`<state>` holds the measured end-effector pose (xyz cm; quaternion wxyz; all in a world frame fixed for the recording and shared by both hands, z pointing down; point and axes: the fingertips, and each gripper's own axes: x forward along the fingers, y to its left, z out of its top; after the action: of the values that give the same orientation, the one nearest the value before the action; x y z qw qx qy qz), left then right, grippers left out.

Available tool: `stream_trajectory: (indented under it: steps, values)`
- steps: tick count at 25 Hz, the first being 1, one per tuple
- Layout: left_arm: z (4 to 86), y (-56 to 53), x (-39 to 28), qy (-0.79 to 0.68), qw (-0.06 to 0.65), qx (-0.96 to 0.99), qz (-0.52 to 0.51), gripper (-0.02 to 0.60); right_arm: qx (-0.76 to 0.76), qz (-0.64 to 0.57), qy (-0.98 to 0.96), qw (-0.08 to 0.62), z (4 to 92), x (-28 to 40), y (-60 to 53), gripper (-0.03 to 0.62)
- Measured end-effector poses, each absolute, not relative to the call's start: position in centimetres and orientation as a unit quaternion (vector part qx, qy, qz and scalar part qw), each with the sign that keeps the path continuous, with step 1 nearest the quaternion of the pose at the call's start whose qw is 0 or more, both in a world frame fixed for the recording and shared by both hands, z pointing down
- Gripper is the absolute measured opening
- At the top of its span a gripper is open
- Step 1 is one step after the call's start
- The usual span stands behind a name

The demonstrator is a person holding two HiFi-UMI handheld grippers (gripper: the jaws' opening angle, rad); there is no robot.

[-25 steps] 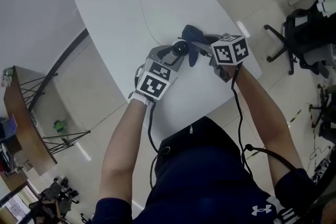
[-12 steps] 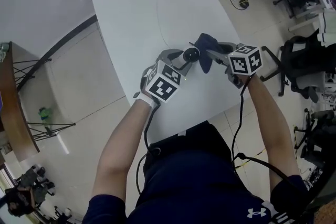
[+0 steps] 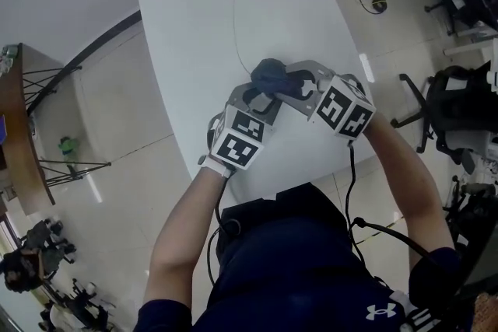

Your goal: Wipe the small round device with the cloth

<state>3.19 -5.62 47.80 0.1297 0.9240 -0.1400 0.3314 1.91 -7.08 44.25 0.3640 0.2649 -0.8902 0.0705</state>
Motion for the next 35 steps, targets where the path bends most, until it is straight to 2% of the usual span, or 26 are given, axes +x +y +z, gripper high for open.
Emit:
stream_trajectory:
  steps: [3,6,8,10,13,17,19,20,24,27,30,32,35]
  values:
    - [47.9,-5.5,3.0,-0.159,0.144,0.920,0.328,0.140,0.296,0.203,-0.894,0.269,45.4,4.2,-8.1,0.125]
    - [48.0,-5.4,3.0,-0.172,0.150,0.917,0.328,0.140,0.310,0.372,-0.866,0.122,46.4,6.3,-9.6,0.124]
    - [48.0,-5.4,3.0,-0.177,0.154,0.914,0.330,0.140,0.314,0.422,-0.846,0.081,47.7,7.6,-10.2,0.124]
    - [48.0,-5.3,2.9,-0.182,0.155,0.912,0.334,0.140,0.312,0.434,-0.839,0.103,49.7,8.3,-10.2,0.123]
    - [48.2,-5.4,2.7,-0.193,0.161,0.908,0.336,0.140,0.290,0.422,-0.840,0.178,53.0,8.3,-9.0,0.123]
    - [48.2,-5.5,2.5,-0.218,0.168,0.900,0.337,0.140,0.255,0.345,-0.847,0.313,55.8,8.7,-7.7,0.123]
    - [47.6,-5.7,2.3,-0.233,0.168,0.898,0.334,0.146,0.256,0.297,-0.851,0.350,55.2,9.5,-8.8,0.124]
    - [47.2,-5.8,2.3,-0.239,0.171,0.898,0.328,0.149,0.261,0.287,-0.857,0.340,54.0,9.8,-9.8,0.126]
    - [46.7,-5.5,2.9,-0.250,0.178,0.896,0.320,0.167,0.216,0.250,-0.919,0.214,44.1,7.4,-11.8,0.127]
    - [47.6,-5.3,2.9,-0.263,0.188,0.889,0.324,0.167,0.135,0.112,-0.951,0.256,40.1,3.5,-8.3,0.127]
    - [48.4,-5.3,2.3,-0.267,0.206,0.885,0.321,0.166,0.085,0.014,-0.937,0.339,42.3,1.4,-5.4,0.127]
    - [48.5,-5.4,2.2,-0.265,0.209,0.885,0.320,0.166,0.088,0.037,-0.938,0.333,43.8,1.6,-5.9,0.127]
    - [48.0,-5.7,2.3,-0.264,0.202,0.889,0.316,0.166,0.133,0.208,-0.940,0.236,44.6,3.1,-9.1,0.127]
